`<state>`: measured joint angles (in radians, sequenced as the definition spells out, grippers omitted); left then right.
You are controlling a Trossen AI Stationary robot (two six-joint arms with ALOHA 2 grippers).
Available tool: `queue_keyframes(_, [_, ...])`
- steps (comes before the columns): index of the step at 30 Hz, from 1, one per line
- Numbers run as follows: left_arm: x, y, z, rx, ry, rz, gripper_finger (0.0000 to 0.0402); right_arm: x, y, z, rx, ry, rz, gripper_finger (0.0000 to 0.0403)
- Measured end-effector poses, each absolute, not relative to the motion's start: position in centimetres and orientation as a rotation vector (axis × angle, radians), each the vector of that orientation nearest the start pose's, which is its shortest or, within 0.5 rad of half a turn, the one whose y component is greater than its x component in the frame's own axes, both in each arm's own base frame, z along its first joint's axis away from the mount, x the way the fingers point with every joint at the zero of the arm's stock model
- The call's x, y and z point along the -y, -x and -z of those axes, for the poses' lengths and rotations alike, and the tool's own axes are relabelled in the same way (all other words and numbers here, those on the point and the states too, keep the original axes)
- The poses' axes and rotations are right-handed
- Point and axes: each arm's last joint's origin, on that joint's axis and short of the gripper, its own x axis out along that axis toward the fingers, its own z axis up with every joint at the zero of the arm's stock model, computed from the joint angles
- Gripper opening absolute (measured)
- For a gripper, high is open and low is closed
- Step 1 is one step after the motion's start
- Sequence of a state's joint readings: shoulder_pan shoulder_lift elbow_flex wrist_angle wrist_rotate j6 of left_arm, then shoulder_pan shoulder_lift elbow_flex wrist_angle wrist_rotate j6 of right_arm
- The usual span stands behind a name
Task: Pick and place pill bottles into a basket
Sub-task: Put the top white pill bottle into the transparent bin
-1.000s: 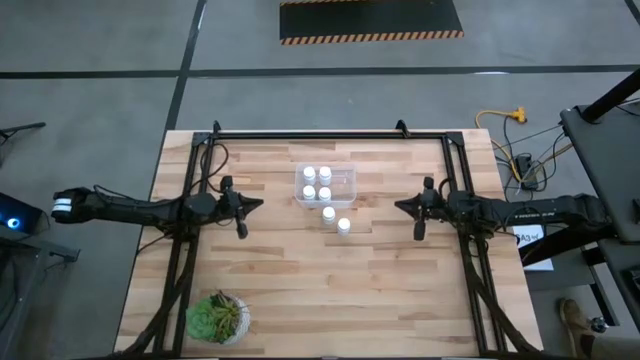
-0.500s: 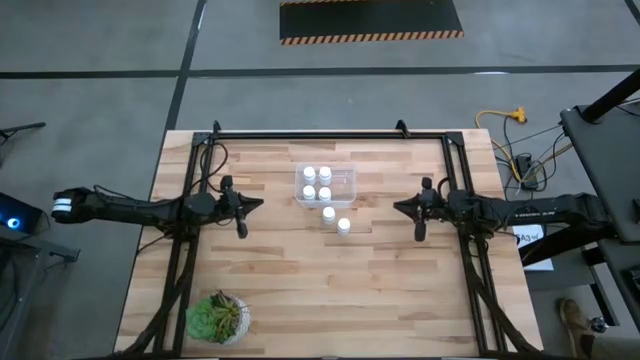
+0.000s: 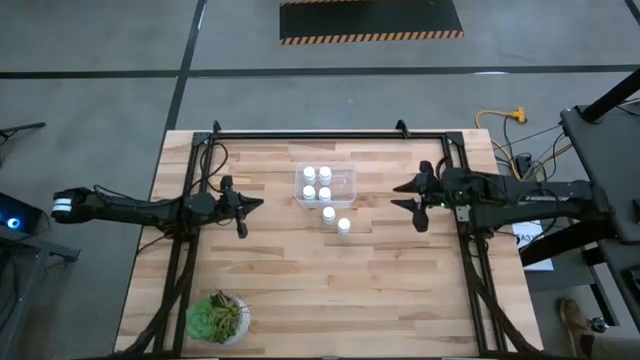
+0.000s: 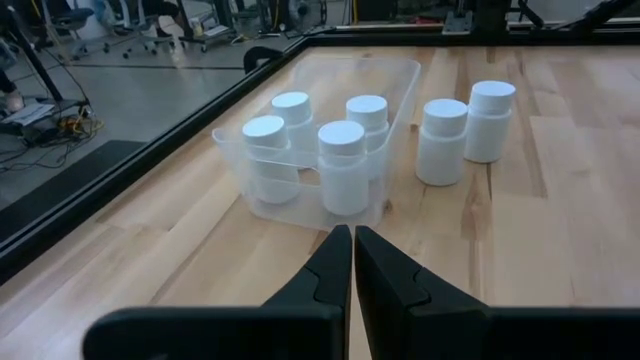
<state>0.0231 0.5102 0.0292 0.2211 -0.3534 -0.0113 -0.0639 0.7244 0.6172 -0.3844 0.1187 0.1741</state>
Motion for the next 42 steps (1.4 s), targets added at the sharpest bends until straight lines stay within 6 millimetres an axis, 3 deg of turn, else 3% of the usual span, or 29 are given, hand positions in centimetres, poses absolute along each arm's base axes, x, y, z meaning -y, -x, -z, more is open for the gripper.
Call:
queue_keyframes(7, [-1.3, -12.6, -14.8, -0.258, -0.032, -0.376, 0.0, 1.4, -19.5, -28.8, -0.578, -0.158, 0.177, 0.0206])
queue_keyframes(23, [-1.3, -12.6, -14.6, -0.266, -0.034, -0.375, 0.0, 1.9, -29.4, -30.6, -0.839, -0.175, 0.137, 0.0268])
queue_keyframes(35, [-1.3, -12.5, -14.4, -0.289, -0.035, -0.375, 0.0, 2.1, -36.0, -28.4, -1.058, -0.162, 0.03, 0.0312])
queue_keyframes(42, [-1.3, -12.5, -14.4, -0.289, -0.035, -0.375, 0.0, 2.2, -37.9, -26.5, -1.103, -0.137, -0.012, 0.0315])
